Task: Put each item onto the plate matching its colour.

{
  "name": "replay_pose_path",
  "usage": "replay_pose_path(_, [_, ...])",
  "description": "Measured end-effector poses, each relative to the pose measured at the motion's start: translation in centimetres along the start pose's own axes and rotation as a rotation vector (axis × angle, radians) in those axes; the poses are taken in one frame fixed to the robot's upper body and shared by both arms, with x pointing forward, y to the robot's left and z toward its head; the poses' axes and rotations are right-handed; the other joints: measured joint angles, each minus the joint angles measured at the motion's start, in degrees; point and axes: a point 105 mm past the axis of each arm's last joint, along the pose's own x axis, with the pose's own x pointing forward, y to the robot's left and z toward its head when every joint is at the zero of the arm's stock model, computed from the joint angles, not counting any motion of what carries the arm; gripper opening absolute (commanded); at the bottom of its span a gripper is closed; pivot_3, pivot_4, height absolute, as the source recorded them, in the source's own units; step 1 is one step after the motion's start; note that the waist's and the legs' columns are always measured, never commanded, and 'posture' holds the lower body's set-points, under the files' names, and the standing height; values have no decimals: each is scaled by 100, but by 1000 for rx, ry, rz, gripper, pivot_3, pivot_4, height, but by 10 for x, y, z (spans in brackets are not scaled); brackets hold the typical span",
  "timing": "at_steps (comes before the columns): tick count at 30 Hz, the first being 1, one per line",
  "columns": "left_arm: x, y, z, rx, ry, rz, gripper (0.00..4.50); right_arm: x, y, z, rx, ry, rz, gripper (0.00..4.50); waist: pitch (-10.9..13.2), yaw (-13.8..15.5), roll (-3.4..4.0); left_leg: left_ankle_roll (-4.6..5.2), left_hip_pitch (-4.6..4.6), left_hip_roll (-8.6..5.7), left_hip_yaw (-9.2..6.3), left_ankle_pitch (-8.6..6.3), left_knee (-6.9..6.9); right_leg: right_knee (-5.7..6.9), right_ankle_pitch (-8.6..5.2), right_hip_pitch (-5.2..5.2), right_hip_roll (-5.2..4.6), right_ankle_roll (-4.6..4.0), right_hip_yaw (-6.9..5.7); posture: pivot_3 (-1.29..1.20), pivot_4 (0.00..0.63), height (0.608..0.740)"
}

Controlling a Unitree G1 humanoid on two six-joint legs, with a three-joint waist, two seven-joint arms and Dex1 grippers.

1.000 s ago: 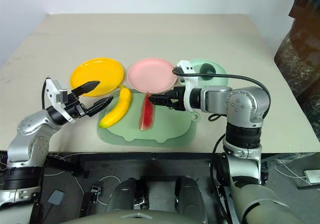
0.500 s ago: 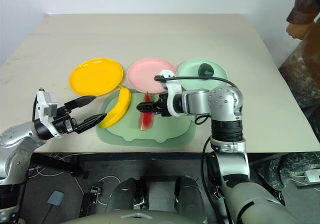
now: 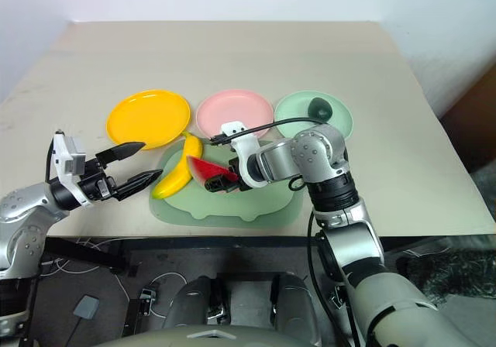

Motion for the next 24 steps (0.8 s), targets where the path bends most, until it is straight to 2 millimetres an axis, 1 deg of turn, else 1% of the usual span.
replay_pose_path(5, [1,1,0,2,-7,3,4500,1,1,-2,-101,7,-22,4465,0,7,-1,0,0,4,0,0,0,-1,0,0,-1,0,0,0,150,695])
replay_pose_path(9, [3,2,3,14,-18,4,4500,4,1,1,-188,-38,-20,4465,0,3,-1,0,-1,3,1,-1,-1,-3,0,-2,-1,0,-1,0,150,695])
replay_pose_path(12, [2,3,2,10,-17,8,4500,10,3,-2,-250,-55,-3,4465,0,1,-1,0,-1,2,1,0,-2,-3,0,-3,0,0,-1,0,150,695])
replay_pose_path(15, [2,4,2,12,-19,8,4500,14,3,-2,-306,-70,5,3880,0,2,-1,0,-1,3,2,0,-2,-2,0,-3,0,0,-1,0,150,695])
replay_pose_path(20, [3,4,3,14,-25,11,4500,13,8,-2,-378,-92,47,2109,0,8,-1,0,-2,4,2,0,-2,-3,0,-4,-1,0,-1,0,150,695])
replay_pose_path(21, [4,4,3,11,-27,12,4500,11,8,-1,-391,-100,50,1980,0,9,-1,0,-2,4,2,0,-2,-3,0,-4,-1,0,-1,0,150,695])
replay_pose_path(24, [4,4,3,10,-28,15,4500,8,4,0,-414,-108,54,1981,0,10,-1,0,-2,4,2,0,-2,-3,0,-4,-1,0,-1,0,150,695])
